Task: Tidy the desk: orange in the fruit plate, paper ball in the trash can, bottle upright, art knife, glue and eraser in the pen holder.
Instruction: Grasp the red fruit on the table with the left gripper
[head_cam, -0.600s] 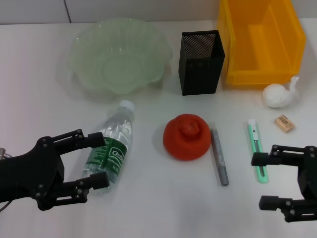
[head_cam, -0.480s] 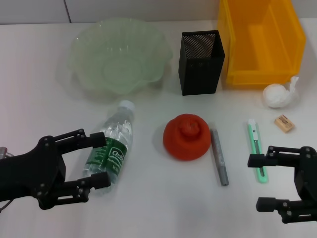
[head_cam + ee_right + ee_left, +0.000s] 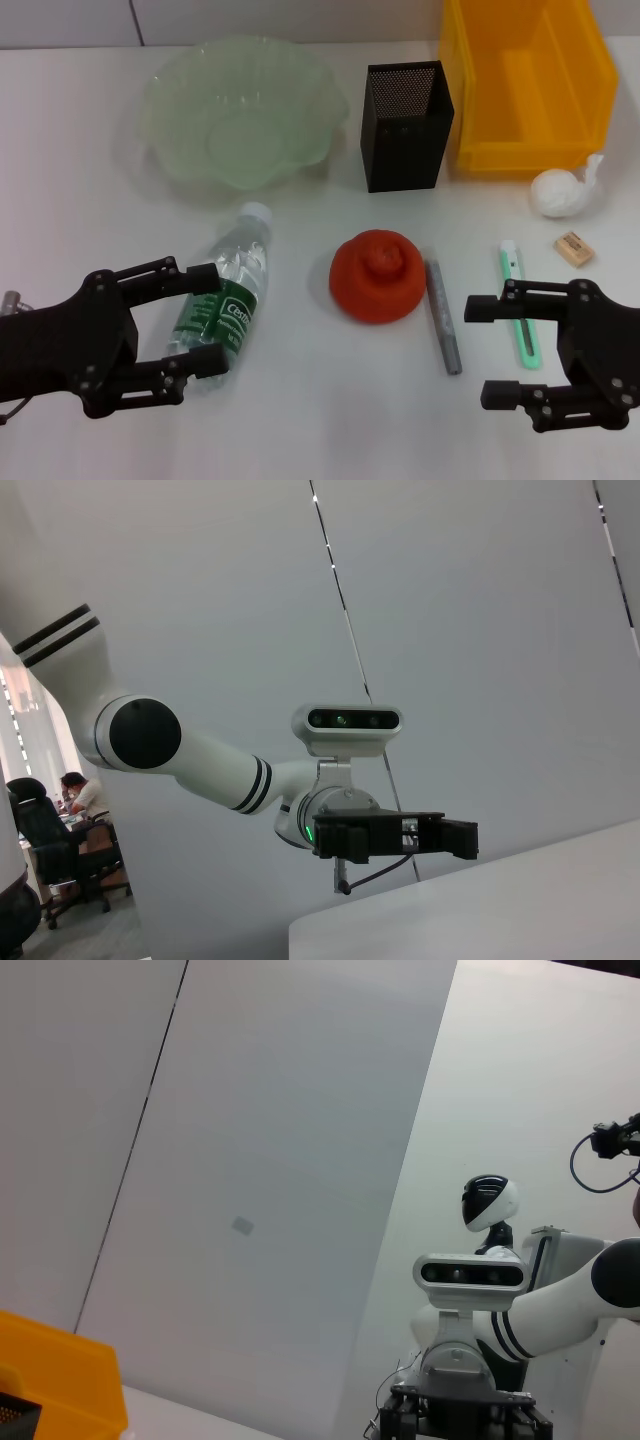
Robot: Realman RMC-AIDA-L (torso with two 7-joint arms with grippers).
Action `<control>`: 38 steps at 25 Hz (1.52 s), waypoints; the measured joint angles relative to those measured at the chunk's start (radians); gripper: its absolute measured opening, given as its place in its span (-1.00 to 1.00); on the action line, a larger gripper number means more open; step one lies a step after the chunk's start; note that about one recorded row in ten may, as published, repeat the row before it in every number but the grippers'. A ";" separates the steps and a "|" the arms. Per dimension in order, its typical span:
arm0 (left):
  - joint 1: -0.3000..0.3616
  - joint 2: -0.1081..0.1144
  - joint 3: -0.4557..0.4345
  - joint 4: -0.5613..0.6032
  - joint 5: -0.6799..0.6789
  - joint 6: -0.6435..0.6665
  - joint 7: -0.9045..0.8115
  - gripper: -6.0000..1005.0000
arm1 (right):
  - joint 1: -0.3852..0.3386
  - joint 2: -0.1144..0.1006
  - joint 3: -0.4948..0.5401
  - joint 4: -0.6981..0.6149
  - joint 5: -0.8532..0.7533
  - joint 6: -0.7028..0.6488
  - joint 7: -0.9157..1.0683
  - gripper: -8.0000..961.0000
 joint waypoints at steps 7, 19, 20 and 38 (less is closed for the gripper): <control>-0.021 -0.007 -0.006 0.138 0.001 -0.003 -0.195 0.55 | 0.016 0.000 0.000 0.003 0.010 0.009 0.005 0.55; -0.247 -0.058 -0.010 0.590 0.264 -0.130 -0.916 0.54 | -0.003 -0.004 0.010 -0.002 0.012 0.039 0.006 0.55; -0.272 -0.061 -0.008 0.592 0.294 -0.141 -0.957 0.54 | -0.007 -0.004 0.011 -0.003 0.012 0.047 0.005 0.55; -0.441 -0.083 0.463 0.526 0.508 -0.618 -1.116 0.52 | -0.067 -0.042 0.019 -0.010 0.006 0.127 0.006 0.55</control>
